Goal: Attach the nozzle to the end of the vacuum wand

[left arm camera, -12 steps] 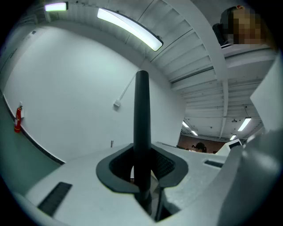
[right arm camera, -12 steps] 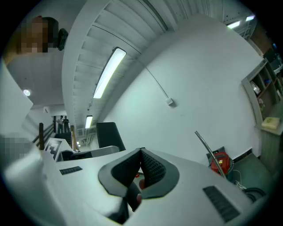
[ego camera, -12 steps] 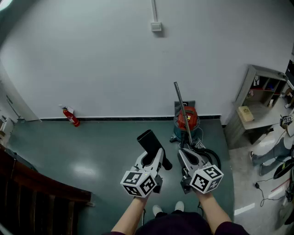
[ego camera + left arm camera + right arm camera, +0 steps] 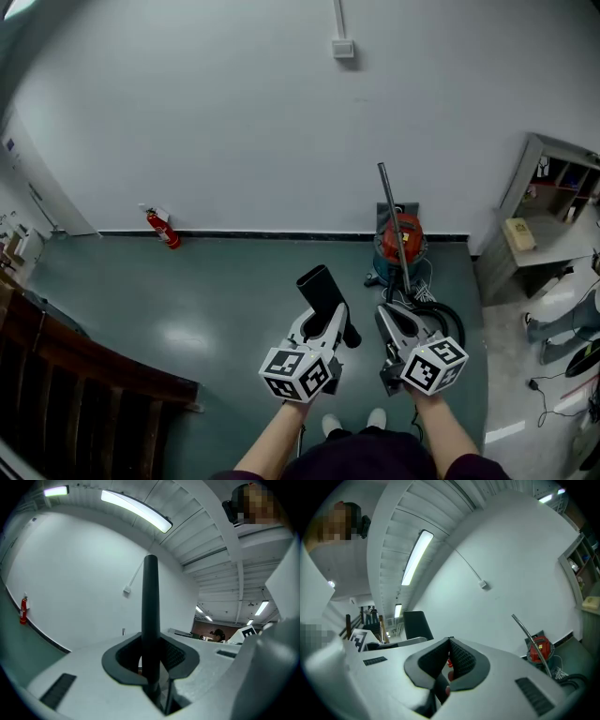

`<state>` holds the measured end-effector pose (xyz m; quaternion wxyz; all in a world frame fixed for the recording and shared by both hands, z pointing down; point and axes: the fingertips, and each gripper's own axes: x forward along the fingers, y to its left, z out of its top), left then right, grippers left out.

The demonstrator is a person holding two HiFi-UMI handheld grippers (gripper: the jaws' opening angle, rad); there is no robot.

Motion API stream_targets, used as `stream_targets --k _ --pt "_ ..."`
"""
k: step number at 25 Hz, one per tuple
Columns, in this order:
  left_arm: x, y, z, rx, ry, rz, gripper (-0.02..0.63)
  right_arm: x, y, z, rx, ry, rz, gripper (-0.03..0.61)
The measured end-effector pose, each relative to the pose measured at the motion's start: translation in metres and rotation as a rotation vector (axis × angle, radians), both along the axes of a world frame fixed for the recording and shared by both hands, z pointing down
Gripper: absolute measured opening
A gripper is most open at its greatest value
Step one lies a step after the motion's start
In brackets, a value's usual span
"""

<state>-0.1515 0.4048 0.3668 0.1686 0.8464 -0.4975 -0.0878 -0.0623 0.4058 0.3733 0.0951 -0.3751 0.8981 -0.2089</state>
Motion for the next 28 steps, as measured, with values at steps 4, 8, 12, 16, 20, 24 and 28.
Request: stream_targets --k 4,8,12,16,20,24,28 --pt "-0.017 0.005 0.005 -0.014 0.002 -0.002 0.086 -0.012 0.0 0.005 -0.019 -0.007 0.007 0.017" --pt "-0.039 0.01 0.011 -0.03 0.003 -0.008 0.086 -0.026 0.003 0.011 -0.04 -0.004 0.018 0.017" --pt "-0.057 0.009 0.022 -0.053 0.017 -0.023 0.086 -0.035 0.005 0.022 -0.064 0.008 0.023 0.017" --pt "-0.056 -0.003 0.029 -0.073 0.027 -0.014 0.086 -0.03 -0.004 0.032 -0.093 0.02 0.038 0.017" --pt "-0.051 -0.022 0.036 -0.088 0.033 -0.003 0.086 -0.021 -0.019 0.037 -0.102 0.024 0.056 0.017" --pt "-0.042 -0.049 0.041 -0.092 0.024 0.011 0.086 -0.009 -0.044 0.047 -0.117 0.019 0.071 0.017" --pt "-0.024 -0.084 0.039 -0.095 0.008 0.028 0.086 0.01 -0.079 0.048 -0.124 -0.003 0.081 0.017"
